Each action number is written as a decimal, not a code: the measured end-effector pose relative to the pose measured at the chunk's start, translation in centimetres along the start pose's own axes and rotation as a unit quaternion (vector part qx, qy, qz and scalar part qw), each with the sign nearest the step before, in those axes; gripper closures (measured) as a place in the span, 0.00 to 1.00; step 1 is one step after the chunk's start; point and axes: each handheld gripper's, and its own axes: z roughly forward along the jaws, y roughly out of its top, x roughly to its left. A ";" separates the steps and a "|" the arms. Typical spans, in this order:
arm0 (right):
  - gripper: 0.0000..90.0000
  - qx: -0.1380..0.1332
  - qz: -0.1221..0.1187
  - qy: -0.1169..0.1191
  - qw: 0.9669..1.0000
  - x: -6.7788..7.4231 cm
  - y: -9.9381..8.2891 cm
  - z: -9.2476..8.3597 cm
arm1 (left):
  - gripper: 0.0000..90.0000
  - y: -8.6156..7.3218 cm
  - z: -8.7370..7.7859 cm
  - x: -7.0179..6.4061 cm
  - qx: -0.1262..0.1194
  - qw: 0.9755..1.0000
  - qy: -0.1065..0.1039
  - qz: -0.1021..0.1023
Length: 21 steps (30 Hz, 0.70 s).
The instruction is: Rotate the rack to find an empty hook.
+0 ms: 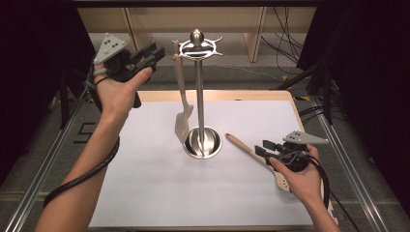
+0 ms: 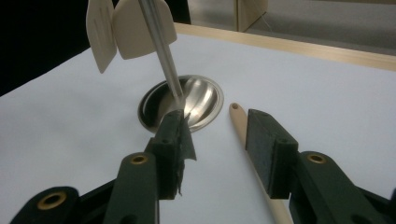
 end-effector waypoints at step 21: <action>0.67 0.043 -0.026 -0.026 0.998 -1.5 0.5 -0.4 | 0.57 -6.7 -7.9 0.8 0.020 0.999 0.016 -0.042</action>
